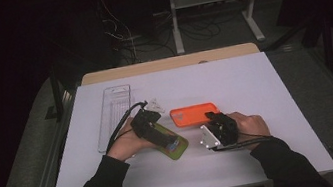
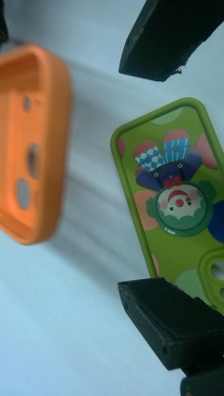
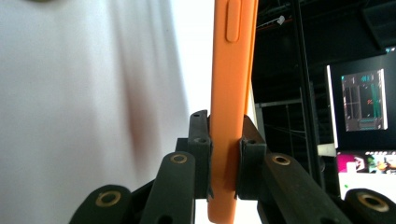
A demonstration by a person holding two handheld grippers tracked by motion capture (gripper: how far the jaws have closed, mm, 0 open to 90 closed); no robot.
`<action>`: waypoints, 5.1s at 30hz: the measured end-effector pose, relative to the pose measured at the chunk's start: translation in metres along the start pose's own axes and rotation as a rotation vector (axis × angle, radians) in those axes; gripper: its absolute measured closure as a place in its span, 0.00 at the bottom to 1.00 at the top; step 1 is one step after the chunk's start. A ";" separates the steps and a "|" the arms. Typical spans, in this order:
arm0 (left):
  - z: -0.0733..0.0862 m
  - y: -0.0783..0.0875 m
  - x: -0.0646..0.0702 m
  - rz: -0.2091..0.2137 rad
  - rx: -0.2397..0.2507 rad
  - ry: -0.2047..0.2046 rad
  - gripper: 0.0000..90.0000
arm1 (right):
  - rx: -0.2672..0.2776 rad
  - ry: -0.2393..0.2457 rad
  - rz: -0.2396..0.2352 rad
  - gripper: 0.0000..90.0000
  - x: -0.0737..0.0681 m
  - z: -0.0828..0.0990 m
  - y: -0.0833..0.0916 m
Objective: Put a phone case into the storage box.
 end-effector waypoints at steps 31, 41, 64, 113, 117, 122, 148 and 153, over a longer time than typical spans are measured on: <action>0.001 0.001 -0.006 -0.018 -0.016 -0.010 0.00 | 0.000 -0.708 -0.301 0.87 0.027 0.026 -0.006; 0.001 0.002 -0.007 -0.021 0.020 0.039 0.00 | 0.043 -0.939 -0.410 0.87 0.034 0.036 -0.007; -0.010 0.011 -0.014 -0.006 0.138 0.111 0.00 | 0.099 -1.117 -0.475 0.87 0.039 0.041 -0.008; -0.060 -0.019 -0.009 0.126 0.322 0.192 0.00 | 0.183 -1.130 -0.570 0.87 0.029 -0.002 -0.008; -0.062 -0.020 -0.009 0.127 0.329 0.195 0.00 | 0.188 -1.122 -0.576 0.87 0.028 -0.006 -0.009; -0.063 -0.022 -0.009 0.137 0.336 0.210 0.00 | 0.191 -1.116 -0.580 0.87 0.028 -0.007 -0.008; -0.067 -0.017 -0.012 0.133 0.405 0.231 0.16 | 0.175 -1.118 -0.583 0.87 0.023 -0.010 -0.011; -0.066 -0.016 -0.014 0.151 0.386 0.235 0.17 | 0.167 -1.104 -0.583 0.86 0.023 -0.010 -0.011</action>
Point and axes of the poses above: each handheld gripper's, and its own axes: y roughly backward along the jaws, z roughly out of its underside, x roughly to its right, the point moved 3 cm from there along -y, roughly forward along the jaws, and after that the axes turned 1 degree about -y, right-handed, at the moved point
